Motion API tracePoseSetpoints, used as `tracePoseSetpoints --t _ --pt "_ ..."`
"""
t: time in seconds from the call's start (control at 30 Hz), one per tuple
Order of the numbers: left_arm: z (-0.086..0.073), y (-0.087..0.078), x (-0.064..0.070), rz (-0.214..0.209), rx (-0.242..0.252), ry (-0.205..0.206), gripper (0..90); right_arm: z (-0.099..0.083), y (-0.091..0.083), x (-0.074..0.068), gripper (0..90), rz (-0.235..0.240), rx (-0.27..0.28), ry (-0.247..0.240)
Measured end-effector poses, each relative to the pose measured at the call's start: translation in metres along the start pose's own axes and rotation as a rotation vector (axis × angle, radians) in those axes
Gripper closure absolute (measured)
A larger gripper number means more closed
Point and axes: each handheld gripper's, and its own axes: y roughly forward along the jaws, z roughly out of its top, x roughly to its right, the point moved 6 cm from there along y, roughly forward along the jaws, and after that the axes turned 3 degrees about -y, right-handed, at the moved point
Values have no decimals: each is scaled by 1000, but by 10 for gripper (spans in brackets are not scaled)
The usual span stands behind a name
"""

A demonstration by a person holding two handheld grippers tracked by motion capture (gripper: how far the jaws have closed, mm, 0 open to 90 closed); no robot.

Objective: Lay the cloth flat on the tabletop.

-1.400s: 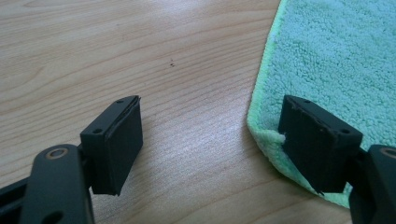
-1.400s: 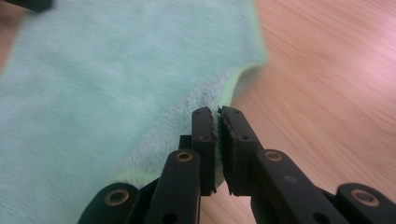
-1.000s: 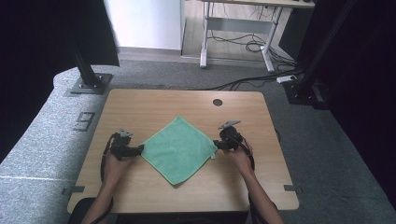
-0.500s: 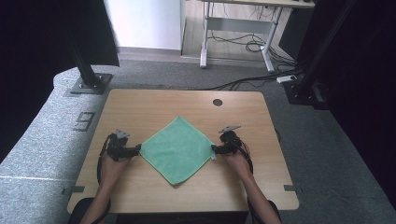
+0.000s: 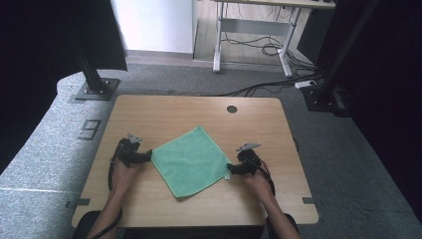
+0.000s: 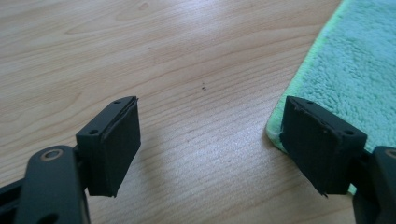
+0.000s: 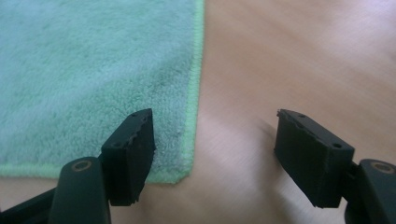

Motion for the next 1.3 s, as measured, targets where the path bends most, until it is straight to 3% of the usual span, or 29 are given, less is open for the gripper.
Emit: tracePoseSetpoints --t 0.03,0.17,0.33,0.47,0.6,0.87,1.07,1.3 --pt "1 -3 2 -7 5 3 197 -2 -2 -4 282 4 1 -7" --pt "-1 -22 25 -105 8 17 145 -8 -13 -19 277 41 -26 -58" --pt "-24 -37 59 -166 -46 77 140 14 -10 -5 244 25 28 -26" --pt "-36 -41 74 -162 -67 120 127 32 13 6 227 12 23 -20" --pt "-34 -38 73 -117 -65 143 110 35 30 7 207 -6 -10 -45" --pt "-13 -17 65 -77 -69 155 48 19 17 3 181 -9 -6 -37" --pt "7 4 63 -110 -77 150 36 2 3 0 170 -24 -14 -38" --pt "19 19 59 -150 -74 122 30 -2 -1 1 148 -38 -18 -17"
